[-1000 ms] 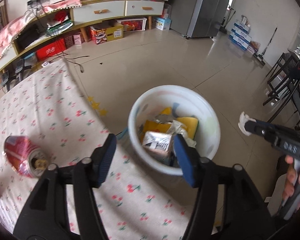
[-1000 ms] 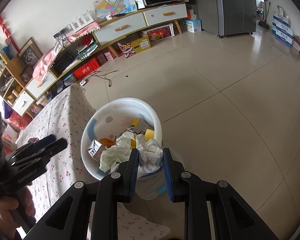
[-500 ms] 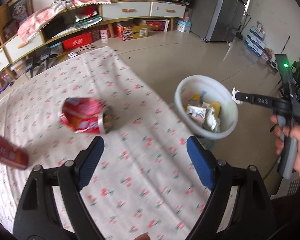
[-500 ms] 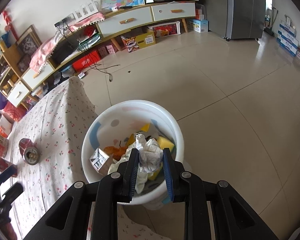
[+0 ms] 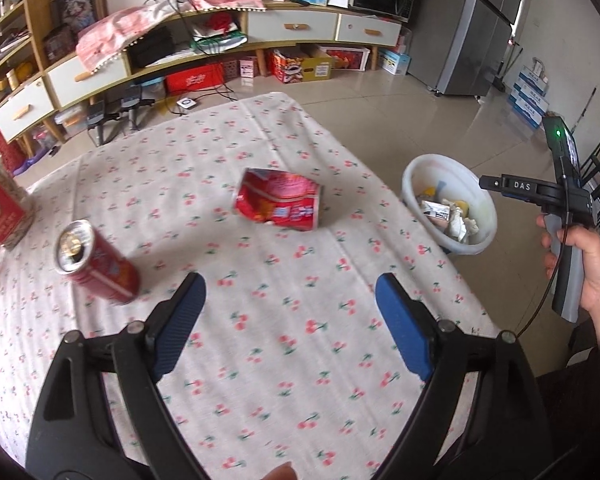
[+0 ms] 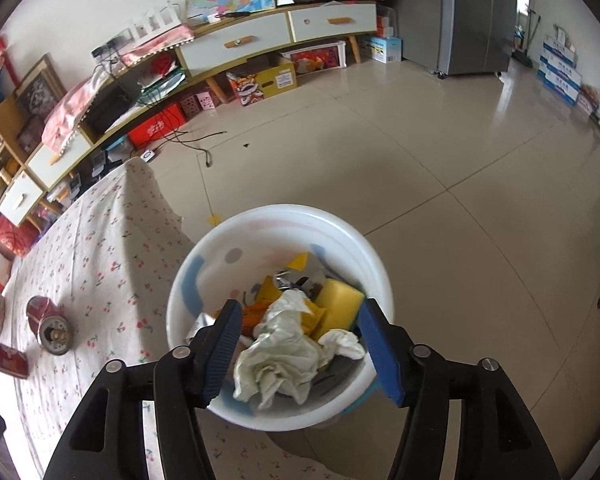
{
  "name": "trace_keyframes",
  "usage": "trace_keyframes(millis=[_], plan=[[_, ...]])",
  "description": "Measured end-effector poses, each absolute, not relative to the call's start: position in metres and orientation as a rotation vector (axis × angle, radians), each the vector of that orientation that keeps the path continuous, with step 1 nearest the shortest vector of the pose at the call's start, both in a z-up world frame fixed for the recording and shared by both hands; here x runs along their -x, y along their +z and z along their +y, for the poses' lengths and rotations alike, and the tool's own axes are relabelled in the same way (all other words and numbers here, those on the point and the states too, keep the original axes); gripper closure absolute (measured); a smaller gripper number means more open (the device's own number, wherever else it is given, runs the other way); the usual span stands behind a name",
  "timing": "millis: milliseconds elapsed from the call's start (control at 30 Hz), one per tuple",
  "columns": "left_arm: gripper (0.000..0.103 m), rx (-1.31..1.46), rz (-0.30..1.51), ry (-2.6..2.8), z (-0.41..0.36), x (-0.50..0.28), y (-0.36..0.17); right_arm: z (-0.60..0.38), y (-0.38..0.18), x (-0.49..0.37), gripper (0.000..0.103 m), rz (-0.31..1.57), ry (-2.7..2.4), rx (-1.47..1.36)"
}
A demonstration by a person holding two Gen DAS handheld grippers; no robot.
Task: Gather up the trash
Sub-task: 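Open the left gripper to drop the carrot while the right gripper releases the tissue, then move the left gripper to the upright red can and grasp it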
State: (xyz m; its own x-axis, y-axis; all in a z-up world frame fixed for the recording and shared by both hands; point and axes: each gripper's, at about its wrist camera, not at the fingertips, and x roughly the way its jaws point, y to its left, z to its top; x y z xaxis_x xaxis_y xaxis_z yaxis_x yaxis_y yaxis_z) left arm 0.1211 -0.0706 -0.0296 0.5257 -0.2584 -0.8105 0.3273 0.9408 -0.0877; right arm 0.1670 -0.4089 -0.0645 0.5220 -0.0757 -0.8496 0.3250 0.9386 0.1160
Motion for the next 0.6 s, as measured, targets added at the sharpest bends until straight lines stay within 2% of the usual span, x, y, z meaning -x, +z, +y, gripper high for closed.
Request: trace_keyframes(millis=[167, 600], plan=[[0.015, -0.050, 0.961, -0.336, -0.044, -0.118, -0.027, -0.389, -0.057, -0.159, 0.034, 0.996, -0.225, -0.248], [0.015, -0.029, 0.989, -0.215, 0.034, -0.124, -0.042, -0.339, -0.050, -0.146, 0.028, 1.038, -0.140, -0.182]])
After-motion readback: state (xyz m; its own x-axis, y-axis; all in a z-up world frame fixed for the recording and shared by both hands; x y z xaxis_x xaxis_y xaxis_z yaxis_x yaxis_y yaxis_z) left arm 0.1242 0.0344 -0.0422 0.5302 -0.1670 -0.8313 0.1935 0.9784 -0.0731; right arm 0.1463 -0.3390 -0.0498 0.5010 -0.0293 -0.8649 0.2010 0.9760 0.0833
